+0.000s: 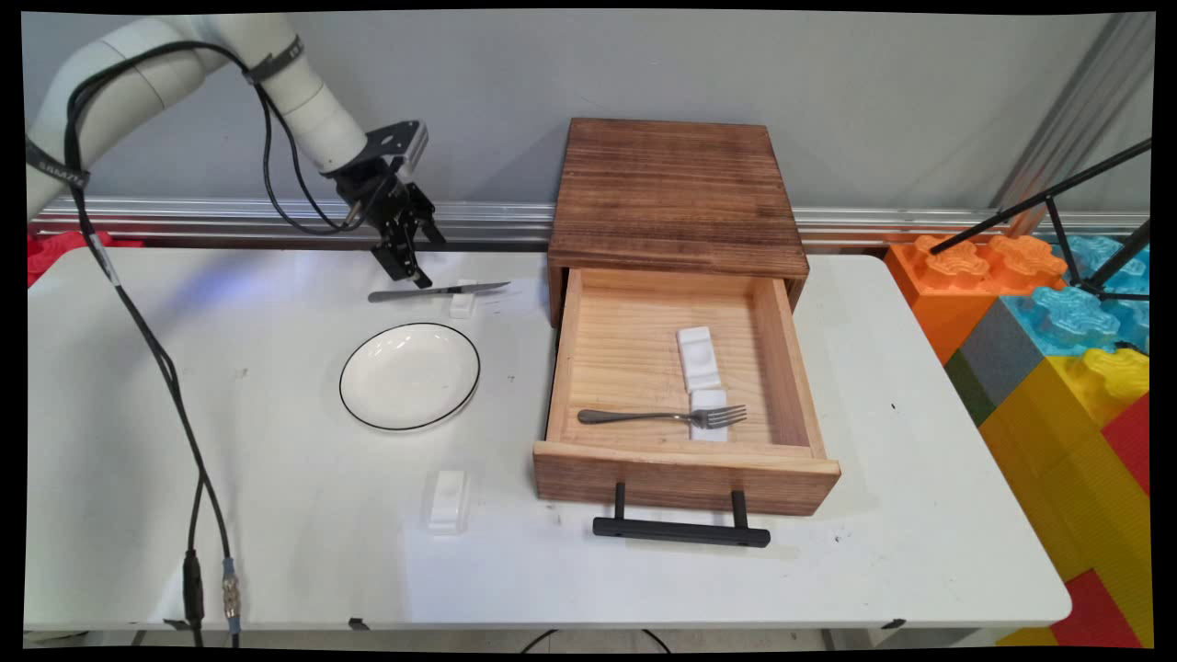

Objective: Pick up the knife from the left of the white plate

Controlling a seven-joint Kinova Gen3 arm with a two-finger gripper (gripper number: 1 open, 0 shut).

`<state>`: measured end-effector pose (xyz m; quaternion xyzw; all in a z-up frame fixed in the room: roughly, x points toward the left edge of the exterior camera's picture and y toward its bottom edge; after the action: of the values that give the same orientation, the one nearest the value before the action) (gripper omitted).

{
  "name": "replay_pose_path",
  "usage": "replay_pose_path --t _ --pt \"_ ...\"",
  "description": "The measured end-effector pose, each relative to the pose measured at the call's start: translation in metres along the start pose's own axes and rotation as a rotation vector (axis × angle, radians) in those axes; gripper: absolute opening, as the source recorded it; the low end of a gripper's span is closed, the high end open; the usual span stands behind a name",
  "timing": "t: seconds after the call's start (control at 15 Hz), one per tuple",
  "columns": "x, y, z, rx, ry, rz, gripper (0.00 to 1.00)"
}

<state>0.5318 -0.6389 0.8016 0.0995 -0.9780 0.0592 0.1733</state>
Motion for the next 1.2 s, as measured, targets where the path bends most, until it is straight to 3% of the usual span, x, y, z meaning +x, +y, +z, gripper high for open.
replay_pose_path --t 1.07,1.13,1.2 --pt "-0.018 0.000 0.039 -0.030 0.011 -0.085 1.00" --pt "-0.018 -0.001 0.039 -0.031 0.011 -0.084 0.00" --pt "-0.018 -0.001 0.039 -0.032 0.012 -0.083 0.00"
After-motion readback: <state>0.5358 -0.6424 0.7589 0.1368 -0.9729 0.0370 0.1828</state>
